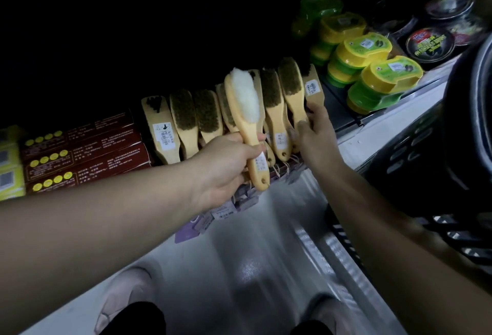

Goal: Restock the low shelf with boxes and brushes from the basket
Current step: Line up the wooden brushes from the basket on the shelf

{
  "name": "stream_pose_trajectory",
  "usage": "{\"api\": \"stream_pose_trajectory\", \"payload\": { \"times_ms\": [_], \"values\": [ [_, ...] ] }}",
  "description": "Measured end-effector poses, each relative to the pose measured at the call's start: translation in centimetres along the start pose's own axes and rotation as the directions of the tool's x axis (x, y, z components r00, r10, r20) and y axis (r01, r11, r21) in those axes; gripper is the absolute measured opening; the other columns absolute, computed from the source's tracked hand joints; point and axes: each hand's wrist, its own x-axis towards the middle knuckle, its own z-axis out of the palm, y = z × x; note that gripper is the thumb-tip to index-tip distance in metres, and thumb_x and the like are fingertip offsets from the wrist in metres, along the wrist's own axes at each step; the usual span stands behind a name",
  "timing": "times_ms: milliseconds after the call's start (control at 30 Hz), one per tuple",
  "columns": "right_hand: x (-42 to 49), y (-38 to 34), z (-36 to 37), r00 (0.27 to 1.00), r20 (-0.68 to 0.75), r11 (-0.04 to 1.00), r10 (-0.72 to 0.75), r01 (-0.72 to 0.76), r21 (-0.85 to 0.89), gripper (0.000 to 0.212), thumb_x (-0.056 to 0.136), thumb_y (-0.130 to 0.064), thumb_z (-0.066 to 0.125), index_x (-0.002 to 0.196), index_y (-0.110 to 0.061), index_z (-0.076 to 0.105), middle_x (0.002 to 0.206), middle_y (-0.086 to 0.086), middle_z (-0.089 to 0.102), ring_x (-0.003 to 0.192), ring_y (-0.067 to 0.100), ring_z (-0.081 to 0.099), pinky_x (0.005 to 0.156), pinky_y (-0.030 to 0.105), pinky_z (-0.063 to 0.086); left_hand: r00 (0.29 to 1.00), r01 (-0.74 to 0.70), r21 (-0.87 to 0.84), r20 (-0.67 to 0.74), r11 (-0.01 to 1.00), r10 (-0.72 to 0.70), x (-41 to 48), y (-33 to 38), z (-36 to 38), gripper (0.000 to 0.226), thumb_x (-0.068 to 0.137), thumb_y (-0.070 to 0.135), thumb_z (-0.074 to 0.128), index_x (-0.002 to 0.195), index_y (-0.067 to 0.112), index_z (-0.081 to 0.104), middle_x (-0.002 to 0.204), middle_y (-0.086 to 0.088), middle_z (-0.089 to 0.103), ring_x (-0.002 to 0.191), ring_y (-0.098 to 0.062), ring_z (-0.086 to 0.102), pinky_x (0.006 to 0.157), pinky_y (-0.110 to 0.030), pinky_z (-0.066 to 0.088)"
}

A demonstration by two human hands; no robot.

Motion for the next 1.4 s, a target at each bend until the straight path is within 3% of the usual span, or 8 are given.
{"api": "stream_pose_trajectory", "payload": {
  "times_ms": [267, 500, 600, 700, 833, 1033, 1233, 1400],
  "values": [
    [0.4, 1.4, 0.4, 1.0, -0.009, 0.992, -0.023, 0.022, -0.123, 0.032, 0.093, -0.005, 0.043, 0.124, -0.008, 0.051, 0.087, -0.02, 0.048, 0.085, -0.001, 0.053, 0.089, 0.031, 0.047, 0.993, -0.112, 0.069, 0.043, 0.991, 0.11, 0.4, -2.3, 0.1, 0.024, 0.091, -0.005, 0.05, 0.1, 0.016, 0.058, 0.089, 0.004, 0.066, 0.085, -0.003, 0.061, 0.07, -0.016, 0.053],
    [-1.2, 0.3, 0.0, 0.994, -0.049, 0.949, -0.095, 0.075, -0.306, 0.036, 0.093, -0.016, 0.047, 0.128, -0.009, 0.046, 0.129, 0.011, 0.047, 0.125, 0.026, 0.038, 0.104, 0.043, 0.034, 0.98, -0.196, 0.125, 0.046, 0.973, 0.192, 0.5, -2.1, 0.0, 0.028, 0.089, -0.003, 0.055, 0.095, 0.024, 0.058, 0.087, 0.006, 0.07, 0.084, -0.005, 0.066, 0.069, -0.021, 0.056],
    [-3.7, -1.3, -0.2, 0.973, 0.037, 0.963, -0.228, 0.231, -0.139, 0.021, 0.097, -0.019, 0.044, 0.109, -0.011, 0.058, 0.104, 0.005, 0.058, 0.101, 0.017, 0.053, 0.086, 0.037, 0.046, 0.973, -0.231, 0.12, 0.015, 0.965, 0.231, 0.7, -1.8, 0.0, 0.027, 0.088, -0.001, 0.057, 0.095, 0.025, 0.059, 0.087, 0.001, 0.067, 0.079, -0.011, 0.065, 0.058, -0.018, 0.052],
    [-6.3, -2.5, 0.3, 0.939, 0.294, 0.983, -0.179, 0.162, 0.084, 0.021, 0.1, -0.023, 0.04, 0.096, -0.018, 0.06, 0.076, -0.009, 0.058, 0.07, 0.001, 0.056, 0.063, 0.019, 0.045, 0.967, -0.246, 0.117, -0.038, 0.962, 0.252, 1.1, -1.6, -0.1, 0.025, 0.087, 0.003, 0.06, 0.093, 0.027, 0.062, 0.079, -0.001, 0.059, 0.079, -0.024, 0.06, 0.071, -0.034, 0.048],
    [-6.8, -2.7, -0.1, 0.907, 0.388, 0.98, -0.162, 0.103, 0.169, 0.025, 0.097, -0.021, 0.046, 0.119, -0.014, 0.057, 0.087, -0.01, 0.063, 0.079, -0.001, 0.059, 0.071, 0.017, 0.046, 0.962, -0.26, 0.14, -0.046, 0.955, 0.269, 1.2, -1.4, -0.3, 0.026, 0.088, 0.006, 0.06, 0.092, 0.031, 0.064, 0.077, -0.001, 0.06, 0.082, -0.026, 0.058, 0.079, -0.042, 0.045],
    [-6.1, -1.3, -0.7, 0.908, 0.393, 0.962, -0.149, 0.041, 0.269, 0.02, 0.096, -0.01, 0.047, 0.109, -0.023, 0.054, 0.087, -0.004, 0.066, 0.074, 0.01, 0.064, 0.065, 0.03, 0.054, 0.958, -0.287, 0.223, 0.054, 0.931, 0.282, 0.7, -1.0, -0.7, 0.02, 0.097, 0.015, 0.047, 0.109, 0.016, 0.064, 0.085, 0.002, 0.064, 0.075, -0.005, 0.061, 0.075, -0.019, 0.055],
    [-3.5, 0.6, -1.8, 0.987, -0.158, 0.998, -0.006, 0.017, 0.065, 0.023, 0.1, -0.023, 0.036, 0.12, -0.019, 0.045, 0.091, -0.01, 0.058, 0.074, -0.003, 0.057, 0.059, 0.013, 0.042, 0.833, -0.478, 0.812, 0.297, 0.336, 0.467, 0.4, -1.2, -2.0, 0.029, 0.094, 0.02, 0.05, 0.123, 0.025, 0.054, 0.115, 0.012, 0.05, 0.109, -0.003, 0.046, 0.09, -0.013, 0.034],
    [-1.1, 0.8, -1.4, 0.978, -0.197, 0.997, 0.07, -0.065, 0.034, 0.033, 0.1, -0.022, 0.031, 0.133, -0.02, 0.036, 0.094, -0.014, 0.054, 0.082, 0.001, 0.053, 0.07, 0.02, 0.039, 0.807, -0.454, 0.891, 0.422, -0.022, 0.413, 1.0, -1.9, -2.5, 0.039, 0.095, 0.026, 0.046, 0.134, 0.024, 0.044, 0.138, 0.008, 0.04, 0.13, -0.011, 0.027, 0.104, -0.018, 0.013]
  ]
}}
